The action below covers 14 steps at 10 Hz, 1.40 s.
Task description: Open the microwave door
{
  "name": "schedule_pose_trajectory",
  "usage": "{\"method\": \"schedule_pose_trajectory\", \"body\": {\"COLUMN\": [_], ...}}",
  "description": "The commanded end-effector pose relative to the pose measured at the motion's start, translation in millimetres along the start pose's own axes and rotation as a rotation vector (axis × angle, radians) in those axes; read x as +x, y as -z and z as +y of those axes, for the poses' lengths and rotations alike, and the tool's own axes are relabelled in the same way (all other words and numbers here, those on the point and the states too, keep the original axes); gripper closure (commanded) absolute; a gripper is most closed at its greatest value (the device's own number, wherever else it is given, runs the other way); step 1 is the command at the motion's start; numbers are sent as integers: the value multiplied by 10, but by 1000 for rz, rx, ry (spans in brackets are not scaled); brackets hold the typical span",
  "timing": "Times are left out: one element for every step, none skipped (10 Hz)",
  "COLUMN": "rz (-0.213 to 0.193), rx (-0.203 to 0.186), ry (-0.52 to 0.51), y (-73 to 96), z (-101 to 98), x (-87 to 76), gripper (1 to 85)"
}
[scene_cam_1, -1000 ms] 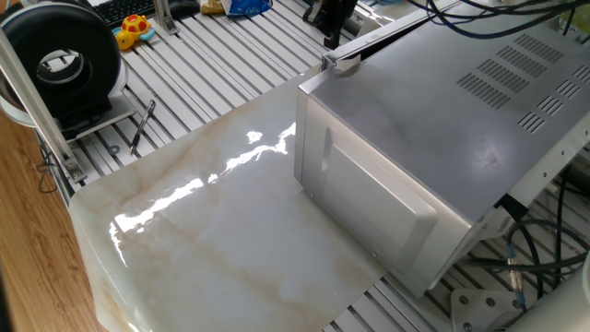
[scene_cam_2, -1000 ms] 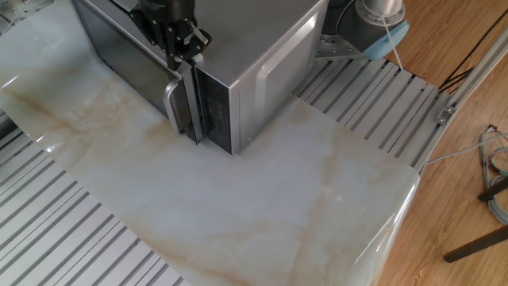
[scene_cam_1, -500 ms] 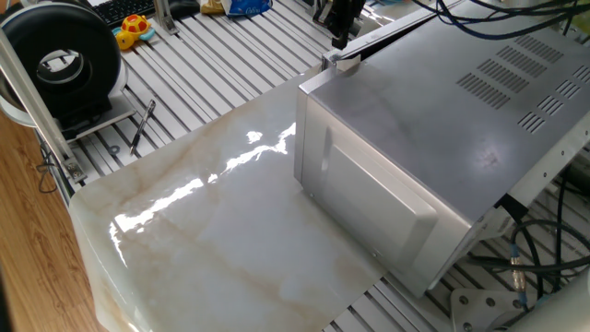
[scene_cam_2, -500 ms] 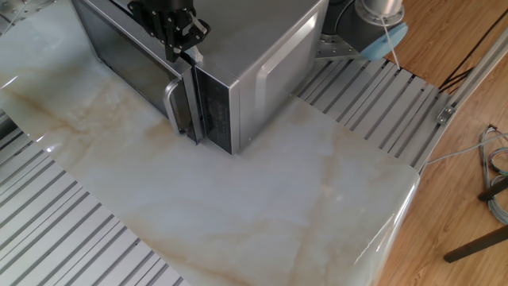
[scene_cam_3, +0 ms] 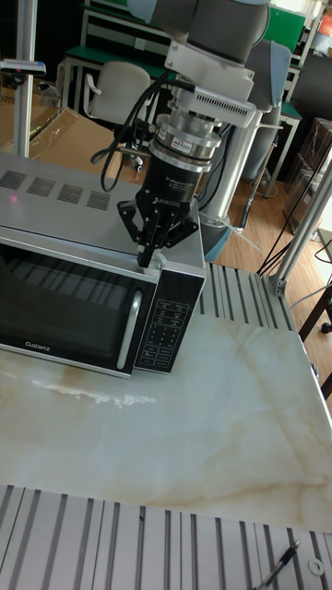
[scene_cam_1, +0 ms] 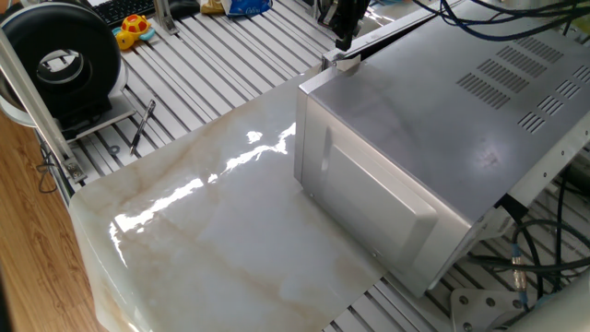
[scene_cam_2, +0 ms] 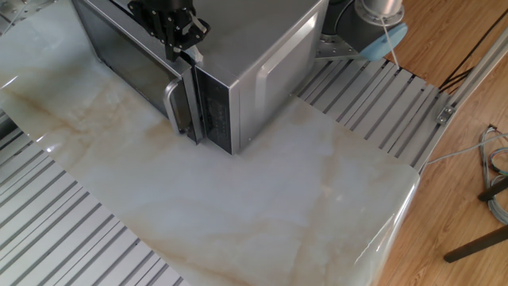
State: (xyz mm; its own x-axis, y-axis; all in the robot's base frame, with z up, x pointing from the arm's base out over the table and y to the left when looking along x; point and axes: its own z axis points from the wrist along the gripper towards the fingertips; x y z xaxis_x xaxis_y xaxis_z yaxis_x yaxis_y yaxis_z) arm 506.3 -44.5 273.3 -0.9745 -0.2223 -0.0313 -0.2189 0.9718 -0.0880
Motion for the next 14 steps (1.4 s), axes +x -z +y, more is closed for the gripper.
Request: {"method": "schedule_pose_trajectory", "body": {"rz": [-6, -7, -7, -8, -7, -7, -8, -6, 0, 4, 10, 7, 0, 1], "rx": [-28, -38, -38, -36, -36, -36, -34, -19, -8, 7, 12, 10, -11, -13], "ry": [1, 7, 13, 16, 19, 24, 27, 35, 39, 49, 57, 75, 85, 89], "y": [-11, -47, -67, -79, -84, -84, -92, -100, -82, -39, -3, 10, 8, 19], "z": [39, 46, 31, 16, 12, 12, 9, -9, 1, 6, 25, 51, 107, 127], "x": [41, 63, 81, 91, 99, 100, 82, 33, -30, -101, -142, -179, -202, -213], "gripper": [843, 843, 843, 843, 843, 843, 843, 843, 843, 843, 843, 843, 843, 843]}}
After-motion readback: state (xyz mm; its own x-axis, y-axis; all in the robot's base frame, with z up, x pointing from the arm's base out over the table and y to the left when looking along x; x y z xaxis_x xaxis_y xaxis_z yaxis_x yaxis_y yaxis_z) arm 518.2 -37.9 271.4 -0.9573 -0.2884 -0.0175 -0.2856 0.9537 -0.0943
